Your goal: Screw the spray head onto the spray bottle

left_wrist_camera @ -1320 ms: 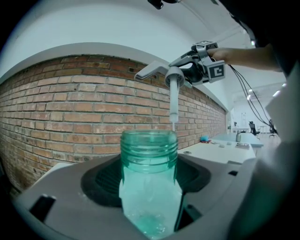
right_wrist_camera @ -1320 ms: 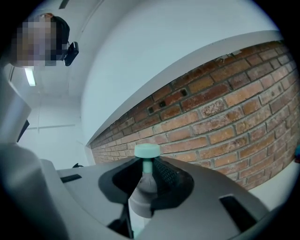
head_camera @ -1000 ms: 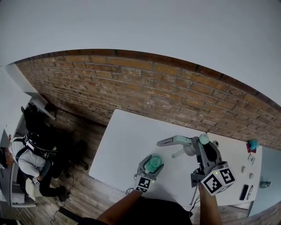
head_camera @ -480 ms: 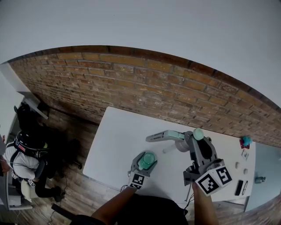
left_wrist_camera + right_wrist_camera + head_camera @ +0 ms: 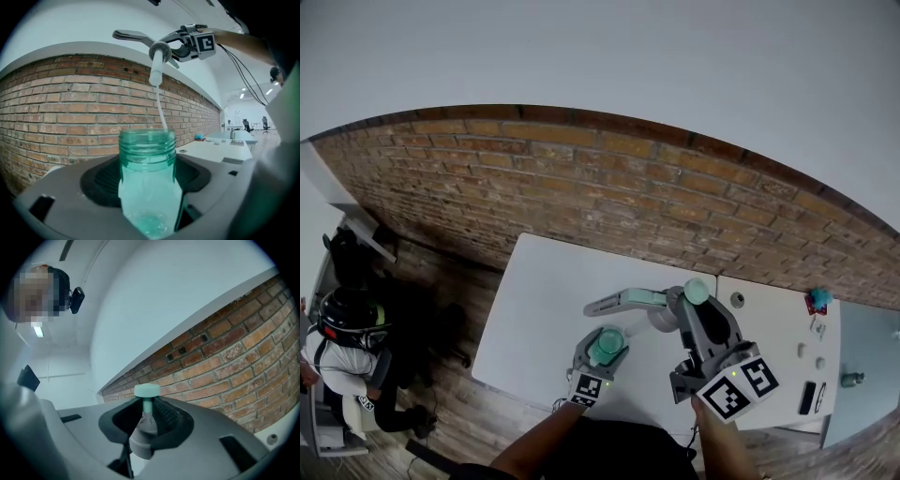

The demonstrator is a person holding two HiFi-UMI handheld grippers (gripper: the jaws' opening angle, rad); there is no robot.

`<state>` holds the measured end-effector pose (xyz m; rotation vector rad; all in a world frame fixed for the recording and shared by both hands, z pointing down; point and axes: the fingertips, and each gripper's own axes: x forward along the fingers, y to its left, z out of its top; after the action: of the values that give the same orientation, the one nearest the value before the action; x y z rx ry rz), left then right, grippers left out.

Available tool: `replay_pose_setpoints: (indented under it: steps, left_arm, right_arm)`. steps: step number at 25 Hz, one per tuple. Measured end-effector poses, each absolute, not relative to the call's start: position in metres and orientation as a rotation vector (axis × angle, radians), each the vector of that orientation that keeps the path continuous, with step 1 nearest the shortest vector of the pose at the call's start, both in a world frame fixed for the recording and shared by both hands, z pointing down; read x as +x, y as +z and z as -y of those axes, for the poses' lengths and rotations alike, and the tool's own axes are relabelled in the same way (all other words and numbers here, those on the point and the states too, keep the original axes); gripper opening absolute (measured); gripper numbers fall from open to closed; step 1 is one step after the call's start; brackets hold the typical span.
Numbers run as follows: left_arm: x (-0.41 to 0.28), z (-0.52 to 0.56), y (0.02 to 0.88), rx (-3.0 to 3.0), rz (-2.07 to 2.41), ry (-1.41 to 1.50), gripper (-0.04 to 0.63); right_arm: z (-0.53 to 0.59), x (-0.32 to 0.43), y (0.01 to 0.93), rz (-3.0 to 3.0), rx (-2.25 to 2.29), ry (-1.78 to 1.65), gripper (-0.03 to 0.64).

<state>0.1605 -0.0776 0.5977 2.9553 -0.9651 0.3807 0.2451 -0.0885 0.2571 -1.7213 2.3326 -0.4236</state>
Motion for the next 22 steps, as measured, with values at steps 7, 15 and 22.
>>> replay_pose_setpoints:
  steps: [7,15,22]
  left_arm:
    - [0.162,0.079,0.597,2.956,0.967,0.380,0.322]
    - [0.162,0.079,0.598,2.955,0.958,0.378,0.322]
    - [0.161,0.079,0.598,2.957,0.951,0.375,0.322]
  right_arm:
    - [0.091,0.239,0.247,-2.356,-1.712,-0.390,0.069]
    - [0.094,0.229,0.246,-2.372,-1.692,-0.366,0.069]
    - [0.095,0.220,0.267,-2.403,-1.702,-0.397,0.069]
